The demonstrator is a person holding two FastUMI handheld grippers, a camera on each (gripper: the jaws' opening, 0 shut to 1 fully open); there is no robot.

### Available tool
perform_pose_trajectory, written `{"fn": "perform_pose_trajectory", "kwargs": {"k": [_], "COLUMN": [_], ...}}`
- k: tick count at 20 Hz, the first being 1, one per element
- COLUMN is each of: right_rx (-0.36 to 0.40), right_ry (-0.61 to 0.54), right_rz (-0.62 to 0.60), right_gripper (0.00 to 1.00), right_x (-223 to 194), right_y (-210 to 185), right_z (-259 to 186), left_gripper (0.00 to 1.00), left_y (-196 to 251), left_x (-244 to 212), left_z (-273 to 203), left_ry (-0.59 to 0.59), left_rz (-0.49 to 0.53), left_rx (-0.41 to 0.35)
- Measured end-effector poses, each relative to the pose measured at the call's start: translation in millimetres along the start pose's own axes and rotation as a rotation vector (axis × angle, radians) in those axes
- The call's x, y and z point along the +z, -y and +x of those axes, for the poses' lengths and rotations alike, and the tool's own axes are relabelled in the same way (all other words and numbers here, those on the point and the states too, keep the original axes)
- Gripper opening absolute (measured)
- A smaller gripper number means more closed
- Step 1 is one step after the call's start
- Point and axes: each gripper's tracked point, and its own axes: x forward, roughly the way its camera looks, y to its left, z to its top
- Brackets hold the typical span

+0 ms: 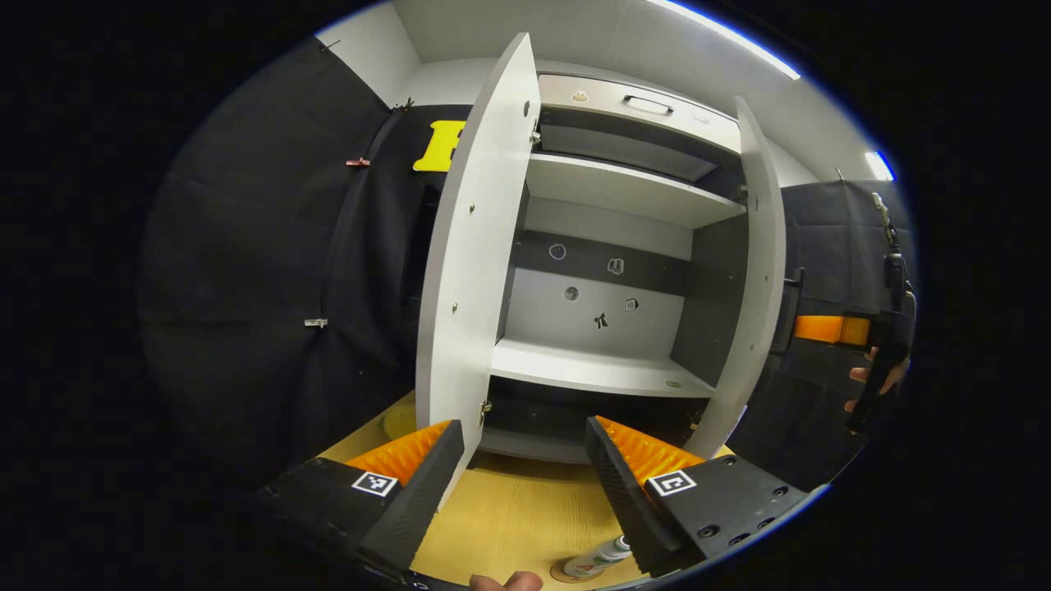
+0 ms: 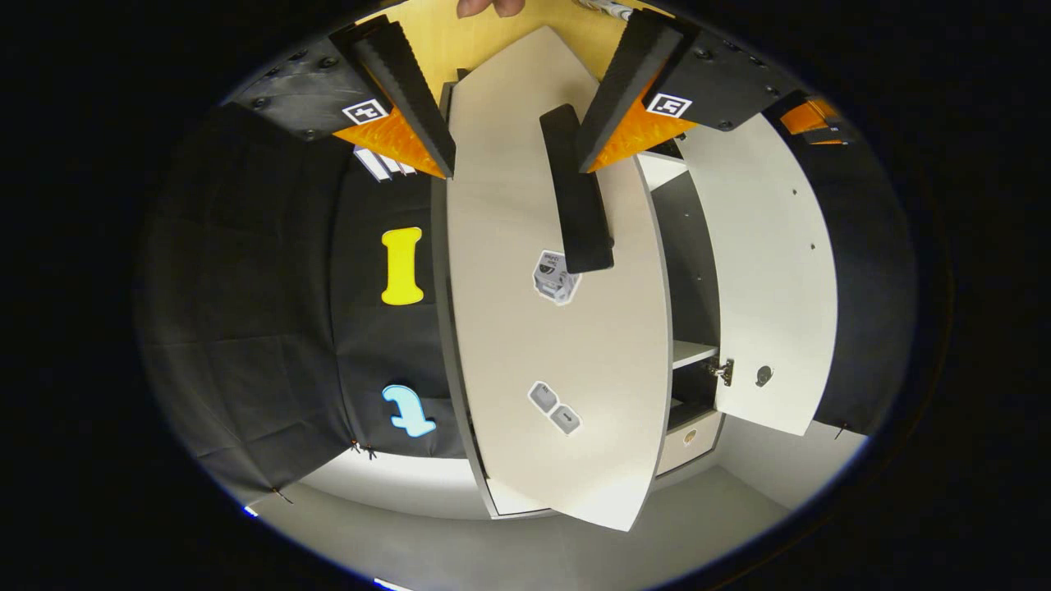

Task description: Grasp the bottle in the cabinet with the left hand and place it on the coaster, then close the right door with the right hand and the left door with the left hand.

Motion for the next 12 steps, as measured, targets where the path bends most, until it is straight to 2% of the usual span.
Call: {"fn": "perform_pose_trajectory", "kwargs": {"k": [4, 9, 12], "right_rx": [0.014, 0.018, 0.018], "right_ry": [0.011, 0.011, 0.012], "right_rz": [-0.027, -0.044, -0.036], "right_gripper": [0.98, 0.98, 0.98], "right_x": [-3, -10, -12], "right_y": [-25, -50, -60], "right_z": [20, 47, 63], "left_gripper": [0.95, 0.95, 0.95], "left_y": [-8, -23, -36], "left_x": [13, 31, 36], "left_z": [-3, -5, -3], "left_ry": [0.012, 0.034, 0.028], "left_rz": [0.029, 0.128, 0.121], "left_rx": [-0.017, -0.018, -0.015]}}
